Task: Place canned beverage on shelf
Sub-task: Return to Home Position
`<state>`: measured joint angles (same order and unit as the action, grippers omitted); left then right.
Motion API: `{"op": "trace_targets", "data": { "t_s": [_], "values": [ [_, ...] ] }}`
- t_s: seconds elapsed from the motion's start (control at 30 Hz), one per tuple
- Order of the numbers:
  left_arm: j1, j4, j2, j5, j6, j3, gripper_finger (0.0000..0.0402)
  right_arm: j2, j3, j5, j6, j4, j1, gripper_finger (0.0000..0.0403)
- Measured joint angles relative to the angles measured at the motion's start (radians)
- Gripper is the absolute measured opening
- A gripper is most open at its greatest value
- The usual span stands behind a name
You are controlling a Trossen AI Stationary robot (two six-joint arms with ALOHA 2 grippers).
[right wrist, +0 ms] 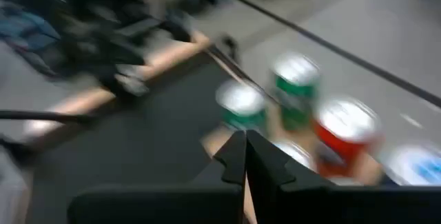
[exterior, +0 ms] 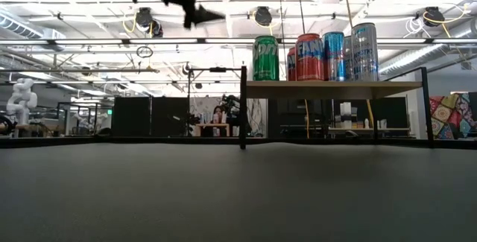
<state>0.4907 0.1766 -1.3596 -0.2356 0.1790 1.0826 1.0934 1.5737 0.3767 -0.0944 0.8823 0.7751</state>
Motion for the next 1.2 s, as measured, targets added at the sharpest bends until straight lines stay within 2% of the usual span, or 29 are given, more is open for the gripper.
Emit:
{"op": "trace_targets", "data": {
  "t_s": [0.1,0.2,0.37,0.47,0.53,0.63,0.77,0.87,1.07,1.2],
  "values": [
    [-0.011,0.000,0.059,0.000,-0.063,0.001,0.0324,-0.018,-0.037,0.027,-0.061,-0.137,-0.068,0.0000],
    [-0.031,-0.007,0.099,0.020,-0.050,0.001,0.0259,-0.016,-0.117,0.014,-0.113,-0.292,-0.164,0.0000],
    [-0.042,-0.001,0.166,0.052,-0.009,0.001,0.0126,0.004,-0.348,0.012,-0.227,-0.727,-0.354,0.0000],
    [-0.042,-0.002,0.198,0.000,-0.010,0.001,0.0044,0.024,-0.472,0.016,-0.272,-1.025,-0.447,0.0000],
    [-0.042,-0.009,0.219,-0.062,-0.008,0.000,0.0012,0.038,-0.534,0.014,-0.289,-1.139,-0.492,0.0000],
    [-0.064,-0.065,0.271,-0.086,-0.009,-0.050,0.0010,0.047,-0.579,0.028,-0.315,-1.140,-0.531,0.0000],
    [-0.101,-0.069,0.385,-0.048,-0.023,-0.219,0.0002,0.009,-0.620,0.063,-0.297,-1.032,-0.571,0.0000],
    [-0.112,0.007,0.484,-0.024,0.048,-0.346,0.0002,-0.029,-0.701,-0.015,-0.298,-1.021,-0.606,0.0000],
    [-0.168,0.040,0.665,-0.020,0.112,-0.531,0.0000,-0.124,-0.927,-0.116,-0.342,-1.234,-0.641,0.0000],
    [-0.220,0.021,0.706,-0.025,0.128,-0.608,0.0000,-0.162,-0.975,-0.112,-0.260,-1.135,-0.640,0.0000]
  ]
}}
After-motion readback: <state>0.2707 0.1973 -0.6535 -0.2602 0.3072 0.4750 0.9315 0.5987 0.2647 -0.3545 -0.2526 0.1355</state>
